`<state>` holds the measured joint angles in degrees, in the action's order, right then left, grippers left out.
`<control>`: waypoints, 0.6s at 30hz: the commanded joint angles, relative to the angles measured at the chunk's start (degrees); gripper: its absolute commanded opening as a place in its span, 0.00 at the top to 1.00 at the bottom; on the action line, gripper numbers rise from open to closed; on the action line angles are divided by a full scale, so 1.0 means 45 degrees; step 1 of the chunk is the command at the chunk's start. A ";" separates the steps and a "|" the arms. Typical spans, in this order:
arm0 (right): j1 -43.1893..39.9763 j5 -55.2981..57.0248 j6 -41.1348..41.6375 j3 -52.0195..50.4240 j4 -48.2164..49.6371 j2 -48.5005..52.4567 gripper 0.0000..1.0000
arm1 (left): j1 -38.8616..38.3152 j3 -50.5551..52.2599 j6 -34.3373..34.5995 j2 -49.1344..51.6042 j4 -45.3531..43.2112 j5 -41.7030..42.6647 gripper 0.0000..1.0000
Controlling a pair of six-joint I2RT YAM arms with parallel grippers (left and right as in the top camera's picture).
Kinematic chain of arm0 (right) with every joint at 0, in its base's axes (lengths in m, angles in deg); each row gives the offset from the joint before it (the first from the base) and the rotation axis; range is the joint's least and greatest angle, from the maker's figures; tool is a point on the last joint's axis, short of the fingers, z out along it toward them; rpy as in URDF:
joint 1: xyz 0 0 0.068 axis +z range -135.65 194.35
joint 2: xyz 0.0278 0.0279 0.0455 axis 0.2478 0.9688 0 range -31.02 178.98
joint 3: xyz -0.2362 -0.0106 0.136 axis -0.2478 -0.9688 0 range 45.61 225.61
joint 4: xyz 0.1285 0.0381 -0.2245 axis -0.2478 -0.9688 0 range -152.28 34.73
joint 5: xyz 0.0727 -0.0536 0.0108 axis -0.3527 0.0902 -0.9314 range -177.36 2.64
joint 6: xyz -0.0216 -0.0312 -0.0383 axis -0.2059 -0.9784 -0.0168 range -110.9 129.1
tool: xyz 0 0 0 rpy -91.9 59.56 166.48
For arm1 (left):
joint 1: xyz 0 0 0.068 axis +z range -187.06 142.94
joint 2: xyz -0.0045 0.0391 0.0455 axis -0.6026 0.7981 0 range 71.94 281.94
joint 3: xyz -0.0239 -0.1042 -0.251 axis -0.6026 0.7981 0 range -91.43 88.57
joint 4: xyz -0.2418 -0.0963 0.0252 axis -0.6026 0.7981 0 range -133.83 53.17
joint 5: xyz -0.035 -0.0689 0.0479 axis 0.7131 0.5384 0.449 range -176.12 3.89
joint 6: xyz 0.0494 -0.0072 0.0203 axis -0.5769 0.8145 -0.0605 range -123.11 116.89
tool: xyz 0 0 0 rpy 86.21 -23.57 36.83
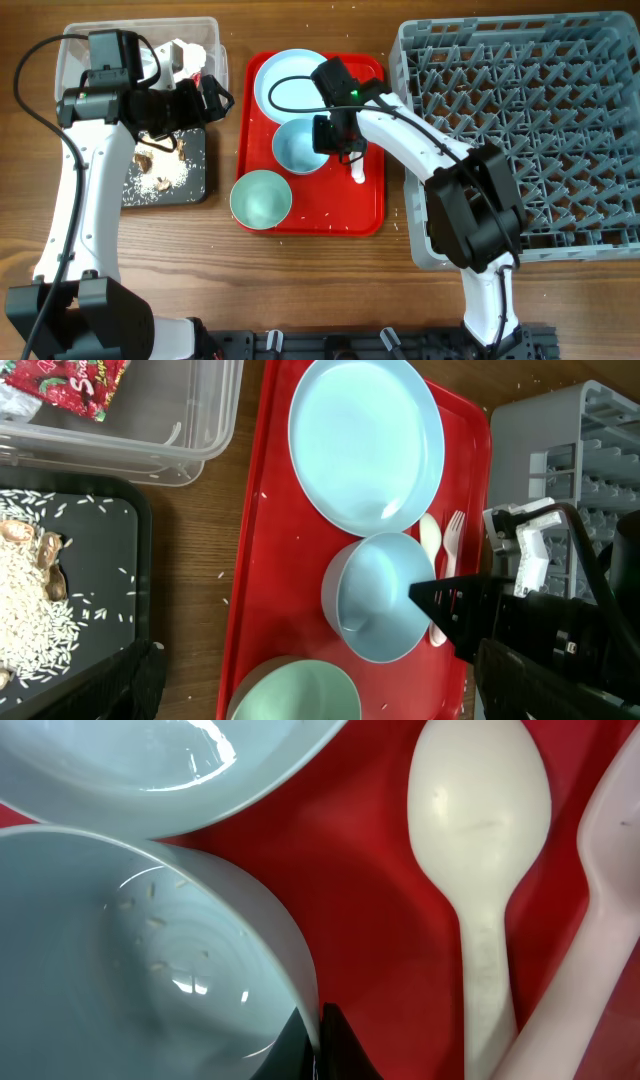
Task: Sort waste into correct bins and load items into the dishwasher rack
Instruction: 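Grasp the light-blue bowl with the right gripper and lift it toward the rack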
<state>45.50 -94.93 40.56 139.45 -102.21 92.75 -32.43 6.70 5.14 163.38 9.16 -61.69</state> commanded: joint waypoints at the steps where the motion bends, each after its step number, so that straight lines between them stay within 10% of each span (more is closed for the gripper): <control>1: -0.0612 0.0777 -0.0034 -0.0092 -0.0452 -0.1336 0.96 | 0.0049 -0.0083 -0.0024 -0.0102 0.0005 -0.0121 0.00; 7: -0.1715 0.2025 -0.1642 -0.0087 -0.0835 -0.5032 0.96 | 0.0049 -0.0083 -0.0024 -0.0102 0.0005 -0.0117 0.00; 18: -0.2113 1.3906 -0.2861 -0.0097 -0.0665 -0.8004 0.96 | 0.0049 -0.0083 -0.0024 -0.0102 0.0005 -0.0117 0.00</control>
<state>36.04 -58.80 31.51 138.93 -105.51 54.00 -32.43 6.70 5.14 163.38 9.18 -61.89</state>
